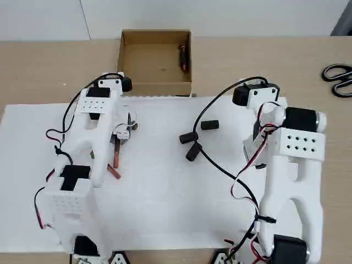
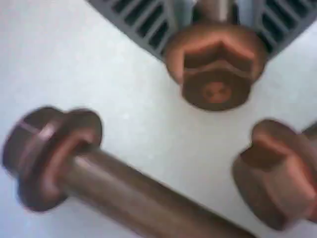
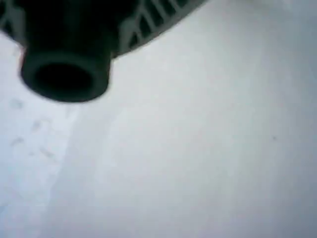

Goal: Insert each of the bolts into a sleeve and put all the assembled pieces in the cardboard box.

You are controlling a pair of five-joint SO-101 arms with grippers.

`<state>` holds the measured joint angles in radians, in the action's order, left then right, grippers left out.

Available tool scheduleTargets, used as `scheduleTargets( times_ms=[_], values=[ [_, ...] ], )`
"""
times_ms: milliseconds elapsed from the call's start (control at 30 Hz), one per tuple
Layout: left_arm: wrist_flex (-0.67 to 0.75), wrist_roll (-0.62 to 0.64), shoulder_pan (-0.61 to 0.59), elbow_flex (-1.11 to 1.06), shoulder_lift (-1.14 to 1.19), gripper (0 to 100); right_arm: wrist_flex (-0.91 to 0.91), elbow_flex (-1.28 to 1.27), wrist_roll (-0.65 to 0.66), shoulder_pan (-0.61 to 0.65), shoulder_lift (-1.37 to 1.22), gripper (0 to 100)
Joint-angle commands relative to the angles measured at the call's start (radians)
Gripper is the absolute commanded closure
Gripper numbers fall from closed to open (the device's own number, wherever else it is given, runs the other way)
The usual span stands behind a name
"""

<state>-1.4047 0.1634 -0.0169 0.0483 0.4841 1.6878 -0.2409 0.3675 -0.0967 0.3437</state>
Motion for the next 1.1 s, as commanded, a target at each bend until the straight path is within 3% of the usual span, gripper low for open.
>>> scheduleTargets(
  times_ms=[0, 233, 467, 600, 867, 1067],
  values=[
    [-0.043, 0.006, -0.011, 0.031, 0.034, 99, -0.008, 0.008, -0.008, -0.004, 0.038, 99.1],
    [-0.238, 0.006, -0.015, 0.226, -0.097, 99, 0.016, 0.011, -0.012, 0.042, 0.05, 99.1],
    [-0.347, 0.002, -0.017, 0.308, -0.35, 99, 0.028, 0.005, -0.006, 0.122, 0.298, 99.2],
    [-0.347, -0.009, -0.017, 0.259, -0.505, 99, 0.03, -0.012, -0.008, 0.17, 0.412, 99.2],
    [-0.347, -0.176, -0.015, 0.07, -0.864, 99, 0.028, -0.143, -0.014, 0.168, 0.599, 99.6],
    [-0.264, -0.201, -0.011, -0.223, -1.158, 100, -0.068, -0.276, -0.229, 0.171, 0.659, 99.6]
  ],
)
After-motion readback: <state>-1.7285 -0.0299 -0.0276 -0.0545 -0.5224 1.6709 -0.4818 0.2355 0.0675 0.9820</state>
